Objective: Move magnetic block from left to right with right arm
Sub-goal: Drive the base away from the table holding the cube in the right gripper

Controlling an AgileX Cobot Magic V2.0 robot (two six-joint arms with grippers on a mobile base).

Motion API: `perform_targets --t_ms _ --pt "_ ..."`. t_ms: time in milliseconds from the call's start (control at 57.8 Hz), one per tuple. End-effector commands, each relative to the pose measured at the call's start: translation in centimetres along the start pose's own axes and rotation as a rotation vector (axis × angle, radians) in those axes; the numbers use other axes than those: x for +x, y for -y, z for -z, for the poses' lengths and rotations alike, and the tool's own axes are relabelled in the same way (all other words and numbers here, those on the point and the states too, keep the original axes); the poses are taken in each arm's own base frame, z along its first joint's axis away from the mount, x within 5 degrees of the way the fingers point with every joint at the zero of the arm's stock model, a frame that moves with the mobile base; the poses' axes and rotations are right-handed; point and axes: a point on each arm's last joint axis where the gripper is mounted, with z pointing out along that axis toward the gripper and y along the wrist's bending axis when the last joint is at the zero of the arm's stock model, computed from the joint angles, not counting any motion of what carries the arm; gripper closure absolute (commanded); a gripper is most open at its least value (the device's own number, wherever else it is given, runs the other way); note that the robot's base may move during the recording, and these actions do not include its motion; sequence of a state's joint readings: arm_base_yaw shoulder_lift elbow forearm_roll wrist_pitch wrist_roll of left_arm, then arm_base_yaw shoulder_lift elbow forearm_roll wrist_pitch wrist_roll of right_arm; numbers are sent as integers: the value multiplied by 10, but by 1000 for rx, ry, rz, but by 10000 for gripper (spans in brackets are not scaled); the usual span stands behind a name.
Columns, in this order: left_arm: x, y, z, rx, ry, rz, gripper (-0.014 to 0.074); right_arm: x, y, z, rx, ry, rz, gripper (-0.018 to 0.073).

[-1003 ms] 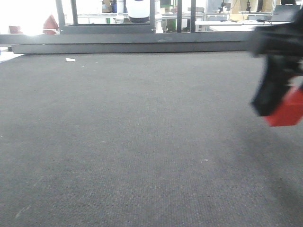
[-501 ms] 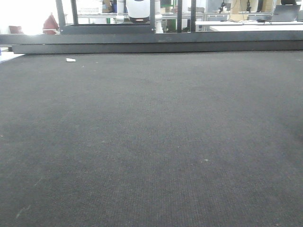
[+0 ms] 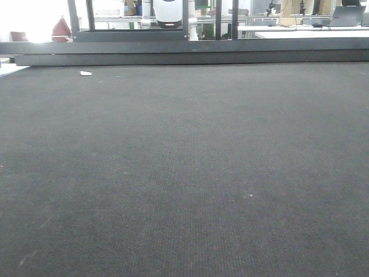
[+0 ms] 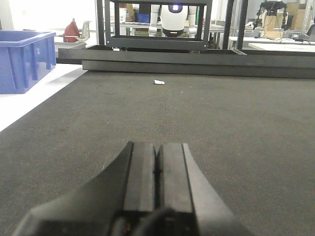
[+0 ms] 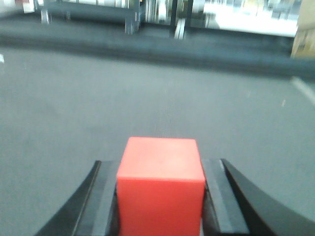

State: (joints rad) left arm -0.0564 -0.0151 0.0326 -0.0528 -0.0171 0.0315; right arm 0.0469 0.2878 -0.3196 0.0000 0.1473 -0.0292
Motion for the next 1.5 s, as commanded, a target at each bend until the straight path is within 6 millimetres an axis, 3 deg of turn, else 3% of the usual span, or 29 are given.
perform_targets --t_ms 0,1487 --pt "-6 0 1 1 88 14 713 -18 1 7 10 132 17 262" --pt "-6 0 1 1 88 14 713 -18 1 8 10 136 17 262"
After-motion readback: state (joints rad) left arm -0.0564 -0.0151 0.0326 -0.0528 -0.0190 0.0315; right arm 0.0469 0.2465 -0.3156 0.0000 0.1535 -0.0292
